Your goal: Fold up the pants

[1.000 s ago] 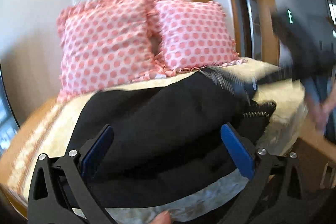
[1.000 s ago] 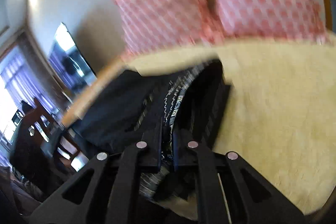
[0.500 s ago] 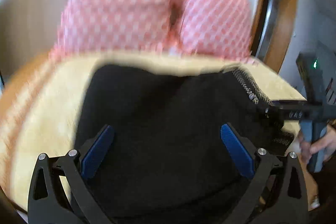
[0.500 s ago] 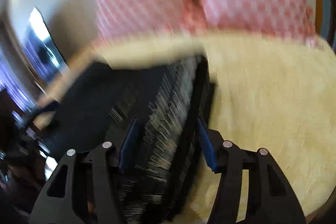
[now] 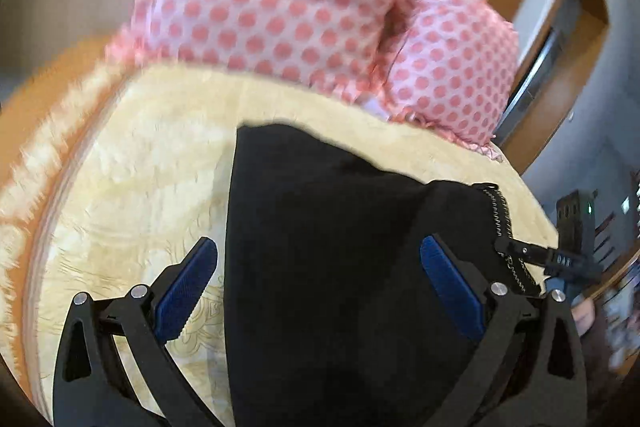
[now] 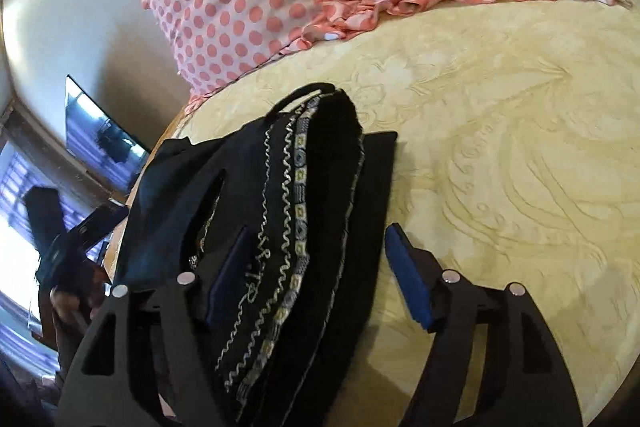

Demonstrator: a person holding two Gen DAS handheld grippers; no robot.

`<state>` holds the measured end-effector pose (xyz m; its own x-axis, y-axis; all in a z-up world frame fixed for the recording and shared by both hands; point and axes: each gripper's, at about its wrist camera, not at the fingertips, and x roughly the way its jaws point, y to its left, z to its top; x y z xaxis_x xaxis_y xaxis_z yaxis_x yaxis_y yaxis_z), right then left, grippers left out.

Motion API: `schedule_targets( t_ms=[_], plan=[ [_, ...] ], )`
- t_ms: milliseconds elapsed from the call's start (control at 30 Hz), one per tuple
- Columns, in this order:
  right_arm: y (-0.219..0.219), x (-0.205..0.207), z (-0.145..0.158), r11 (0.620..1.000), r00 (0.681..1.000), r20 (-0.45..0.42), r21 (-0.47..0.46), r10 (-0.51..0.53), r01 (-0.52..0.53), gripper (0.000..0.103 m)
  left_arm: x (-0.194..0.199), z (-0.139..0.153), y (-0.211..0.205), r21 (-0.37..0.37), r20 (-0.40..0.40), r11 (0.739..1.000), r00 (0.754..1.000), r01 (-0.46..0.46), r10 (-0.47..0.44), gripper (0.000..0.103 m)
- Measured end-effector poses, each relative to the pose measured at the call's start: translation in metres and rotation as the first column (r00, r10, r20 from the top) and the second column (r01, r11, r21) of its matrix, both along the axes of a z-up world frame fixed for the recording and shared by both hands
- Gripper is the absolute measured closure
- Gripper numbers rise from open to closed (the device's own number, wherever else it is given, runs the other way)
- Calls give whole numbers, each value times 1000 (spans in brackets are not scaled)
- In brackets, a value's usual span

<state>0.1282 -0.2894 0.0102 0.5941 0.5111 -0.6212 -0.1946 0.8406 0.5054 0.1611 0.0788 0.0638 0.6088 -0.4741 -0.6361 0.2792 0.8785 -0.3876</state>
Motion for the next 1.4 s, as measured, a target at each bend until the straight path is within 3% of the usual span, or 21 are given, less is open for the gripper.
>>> schedule_targets(
  t_ms=[33,133,167,200,267,300,333,433,567,700,800,900,967,1033,1133,1200,1267,1400],
  plan=[
    [2,4,0,1000,1000,5,-4,14,-14,32,10,-8,2,-25,-56,1000,998,6,-8,1],
    [10,2,1,998,999,34,-50,41,-39,37,18,-20,-1,-49,-130,998,991,34,-40,3],
    [10,2,0,998,998,38,-53,44,-42,42,19,-20,-3,-45,-137,998,989,48,-54,3],
    [10,1,0,997,998,46,-55,50,-47,55,19,-20,-4,-45,-146,998,987,54,-60,5],
    [12,-2,4,997,995,78,-48,69,-65,74,20,-22,-3,-21,-168,999,985,35,-38,22],
    [12,-3,5,996,994,84,-52,72,-68,79,19,-22,-2,0,-172,1000,985,27,-27,39],
    [13,-2,7,996,993,87,-53,74,-70,81,18,-21,-1,11,-172,999,985,35,-33,53],
    [11,2,15,997,993,89,-15,83,-82,88,15,-16,0,20,-155,999,987,43,-39,69],
    [10,19,36,996,989,117,-47,87,-82,90,23,0,-6,5,-101,999,994,37,-36,81],
    [-1,53,65,996,980,193,-89,41,-24,91,57,18,-27,23,-29,999,999,39,-39,84],
    [-16,89,79,991,971,237,-127,-11,43,91,101,23,-44,11,-10,1000,1000,26,-26,84],
    [-37,136,63,986,982,171,-131,-76,99,90,151,11,-63,27,-29,1000,1000,11,-10,83],
    [-44,160,34,979,991,45,-156,-129,134,89,171,-7,-69,61,-88,998,996,-10,15,75],
    [-49,164,19,975,986,11,-152,-164,164,81,180,-22,-71,56,-129,998,991,-29,36,59],
    [-61,161,18,975,980,-17,-107,-199,196,61,178,-21,-67,78,-121,996,991,-54,63,43],
    [-66,151,28,966,972,-1,-115,-233,232,48,170,-11,-60,107,-90,990,991,-89,99,41],
    [-68,133,46,957,964,62,-118,-260,266,48,153,9,-50,109,-20,988,993,-111,114,29],
    [-48,88,77,991,979,157,63,-128,119,39,105,40,-50,-27,80,1000,997,-2,4,11]
  ],
)
